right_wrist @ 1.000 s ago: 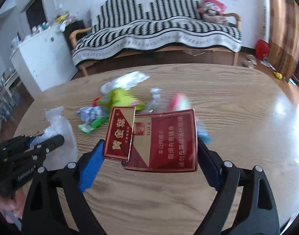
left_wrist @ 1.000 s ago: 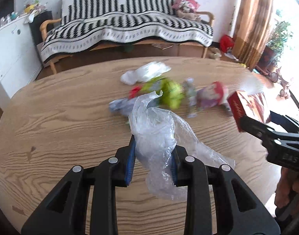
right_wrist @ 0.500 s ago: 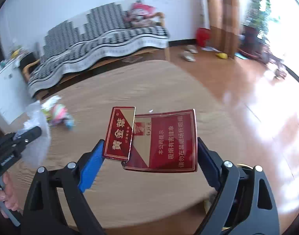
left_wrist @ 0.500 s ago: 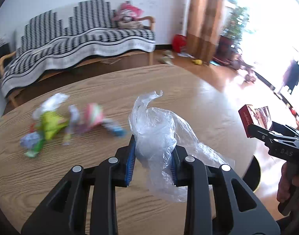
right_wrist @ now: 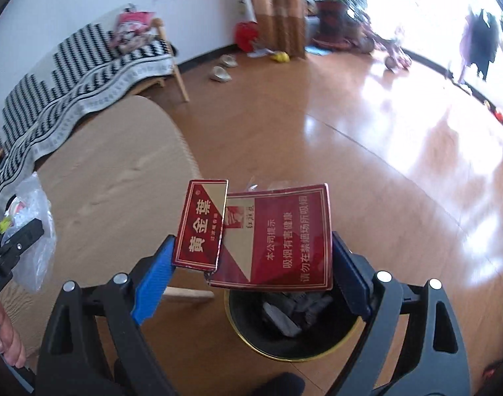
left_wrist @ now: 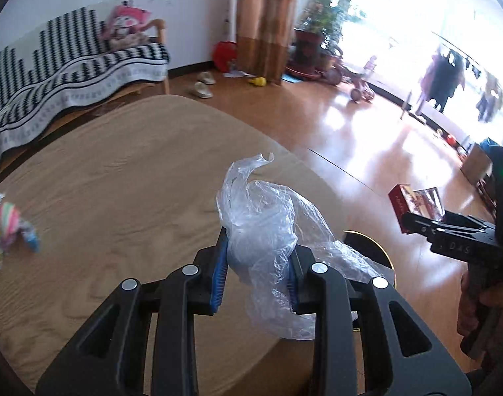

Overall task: Collect trash
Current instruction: 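Carry both items over the bin and open the right tool to drop the red box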

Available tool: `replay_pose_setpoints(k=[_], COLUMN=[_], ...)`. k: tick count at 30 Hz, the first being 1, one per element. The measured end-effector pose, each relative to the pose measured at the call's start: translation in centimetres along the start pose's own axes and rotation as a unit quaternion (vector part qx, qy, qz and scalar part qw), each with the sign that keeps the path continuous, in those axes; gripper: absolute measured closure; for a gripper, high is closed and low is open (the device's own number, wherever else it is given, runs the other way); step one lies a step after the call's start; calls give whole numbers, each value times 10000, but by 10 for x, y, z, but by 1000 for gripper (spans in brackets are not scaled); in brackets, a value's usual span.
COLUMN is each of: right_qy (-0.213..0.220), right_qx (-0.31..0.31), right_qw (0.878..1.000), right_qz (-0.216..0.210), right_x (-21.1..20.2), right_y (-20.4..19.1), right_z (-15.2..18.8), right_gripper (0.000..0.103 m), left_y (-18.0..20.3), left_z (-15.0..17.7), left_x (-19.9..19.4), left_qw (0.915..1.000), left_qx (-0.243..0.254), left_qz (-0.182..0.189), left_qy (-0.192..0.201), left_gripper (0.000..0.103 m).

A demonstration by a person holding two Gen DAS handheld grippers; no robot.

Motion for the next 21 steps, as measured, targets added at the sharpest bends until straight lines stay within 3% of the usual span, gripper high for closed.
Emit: replay_pose_setpoints(k=[6,10,21], right_qy=[-576,-849,-931], right_qx=[499,471,581], right_qw=[9971,9952,9939], right_qz=[10,75,-51], right_x=[24,36,45], right_y=[31,31,30], right_z=[19,30,30], right_gripper=[17,17,14], left_y=[34,47,58], left_z=[8,11,13], left_x=[20,30,35], left_qw=[9995,9991,9989], left_qx=[89,172,186], left_qz=[263,348,379], left_qy=[-121,-160,-214], left_gripper=[74,74,74])
Point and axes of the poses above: each gripper's, at about its wrist camera, not at the fingertips, and x roughly the way its jaws point, y to its right, z to its underside, the point moved 3 cm from there along x, roughly the way its jaws point, and after that the axes turned 10 degrees about y, right-handed, at the moved point
